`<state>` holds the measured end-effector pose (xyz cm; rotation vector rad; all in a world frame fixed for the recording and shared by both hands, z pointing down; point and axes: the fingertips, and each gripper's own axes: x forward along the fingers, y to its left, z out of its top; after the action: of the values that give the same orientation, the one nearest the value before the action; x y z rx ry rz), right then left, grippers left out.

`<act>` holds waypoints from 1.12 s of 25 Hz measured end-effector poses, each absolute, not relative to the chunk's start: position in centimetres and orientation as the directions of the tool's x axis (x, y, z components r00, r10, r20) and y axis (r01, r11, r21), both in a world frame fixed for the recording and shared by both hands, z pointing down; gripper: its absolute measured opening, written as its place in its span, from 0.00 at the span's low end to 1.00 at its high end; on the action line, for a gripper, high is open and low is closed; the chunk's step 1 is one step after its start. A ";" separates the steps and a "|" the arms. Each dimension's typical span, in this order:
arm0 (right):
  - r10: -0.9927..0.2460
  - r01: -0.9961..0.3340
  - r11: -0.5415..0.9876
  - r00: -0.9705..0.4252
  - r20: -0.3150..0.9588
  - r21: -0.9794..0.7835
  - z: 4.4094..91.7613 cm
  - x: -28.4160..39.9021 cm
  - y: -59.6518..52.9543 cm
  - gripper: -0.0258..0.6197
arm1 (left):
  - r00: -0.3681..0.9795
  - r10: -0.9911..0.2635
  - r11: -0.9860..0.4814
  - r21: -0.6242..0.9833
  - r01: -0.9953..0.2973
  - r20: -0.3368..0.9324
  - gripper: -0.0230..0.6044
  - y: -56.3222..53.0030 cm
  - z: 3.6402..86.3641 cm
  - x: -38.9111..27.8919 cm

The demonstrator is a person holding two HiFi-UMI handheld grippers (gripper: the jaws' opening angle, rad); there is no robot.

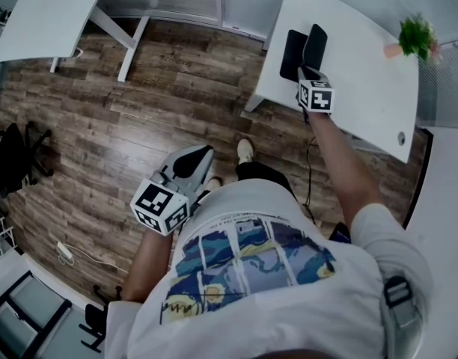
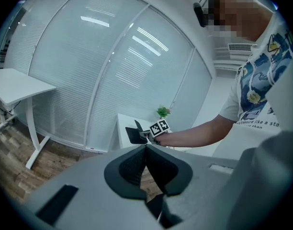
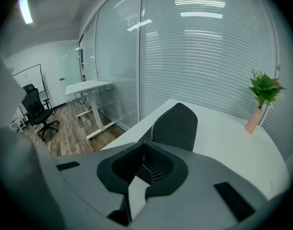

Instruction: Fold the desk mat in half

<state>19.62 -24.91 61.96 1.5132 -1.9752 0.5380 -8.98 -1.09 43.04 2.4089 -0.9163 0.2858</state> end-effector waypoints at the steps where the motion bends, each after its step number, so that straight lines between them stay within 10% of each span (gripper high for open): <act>1: -0.722 -0.960 0.278 -0.185 0.667 0.033 62.1 19.2 -24.9 0.07 | 0.742 -0.554 -0.616 0.413 -0.671 0.378 0.04 -1.0 43.1 -9.1; 28: -0.663 -0.933 0.357 -0.224 0.714 0.039 67.1 15.4 -25.4 0.09 | 0.689 -0.587 -0.561 0.400 -0.724 0.425 0.04 -0.4 43.1 -10.2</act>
<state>15.36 -25.41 67.12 1.3834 -1.9749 0.5356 -10.19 -0.39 43.08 2.3452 -1.0041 0.3278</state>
